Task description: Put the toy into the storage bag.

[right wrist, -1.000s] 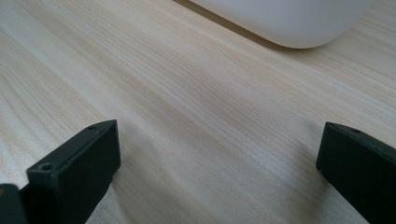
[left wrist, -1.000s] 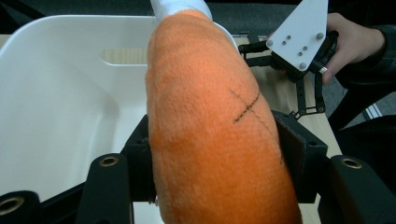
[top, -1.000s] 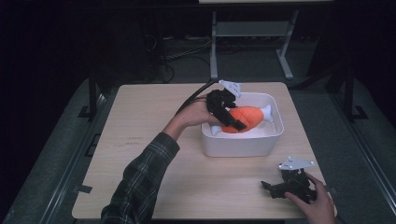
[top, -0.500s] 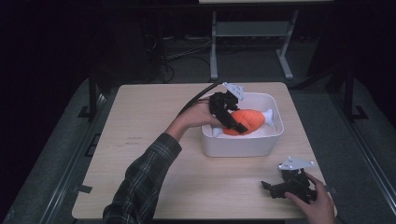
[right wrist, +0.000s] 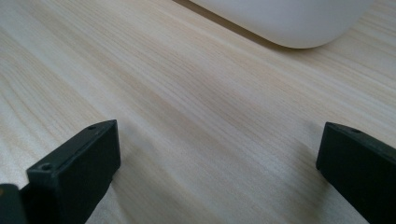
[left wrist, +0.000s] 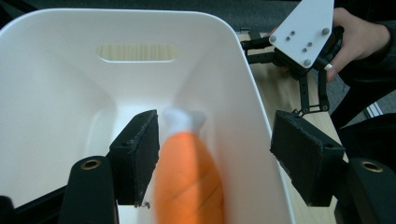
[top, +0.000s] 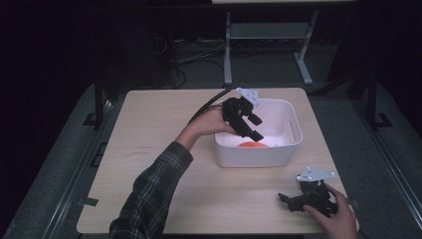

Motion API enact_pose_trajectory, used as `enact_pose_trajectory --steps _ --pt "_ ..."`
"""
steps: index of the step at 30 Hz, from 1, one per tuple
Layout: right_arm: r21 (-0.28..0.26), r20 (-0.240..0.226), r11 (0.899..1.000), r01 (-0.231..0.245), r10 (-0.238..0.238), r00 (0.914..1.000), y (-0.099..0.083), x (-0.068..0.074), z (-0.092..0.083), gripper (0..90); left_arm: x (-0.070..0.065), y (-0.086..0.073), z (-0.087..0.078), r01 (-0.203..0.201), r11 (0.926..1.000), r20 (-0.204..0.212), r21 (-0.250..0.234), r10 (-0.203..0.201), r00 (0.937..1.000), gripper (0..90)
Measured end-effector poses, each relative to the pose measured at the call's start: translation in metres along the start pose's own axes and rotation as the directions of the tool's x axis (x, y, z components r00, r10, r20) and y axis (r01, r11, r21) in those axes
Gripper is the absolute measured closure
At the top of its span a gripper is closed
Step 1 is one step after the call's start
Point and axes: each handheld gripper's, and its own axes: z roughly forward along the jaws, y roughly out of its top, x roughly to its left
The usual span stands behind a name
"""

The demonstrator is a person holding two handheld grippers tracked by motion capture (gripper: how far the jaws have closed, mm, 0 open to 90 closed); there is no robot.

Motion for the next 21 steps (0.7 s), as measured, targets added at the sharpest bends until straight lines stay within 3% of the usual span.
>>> enact_pose_trajectory --steps 10,16,21 --pt "0.0 0.001 1.0 0.0 0.0 1.0 0.0 0.0 0.0 0.0 -0.008 -0.01 -0.025 0.043 0.9981 -0.047 -0.044 -0.045 0.9979 32.0" --pt "-0.001 0.0 1.0 0.001 -0.001 1.0 0.0 0.0 0.0 0.0 -0.013 -0.024 -0.038 0.084 0.9942 -0.121 -0.068 -0.092 0.9884 31.9" --pt "0.0 0.0 1.0 0.0 0.0 1.0 0.0 0.0 0.0 0.0 -0.015 -0.033 -0.047 0.095 0.9922 -0.153 -0.08 -0.107 0.9824 30.0"
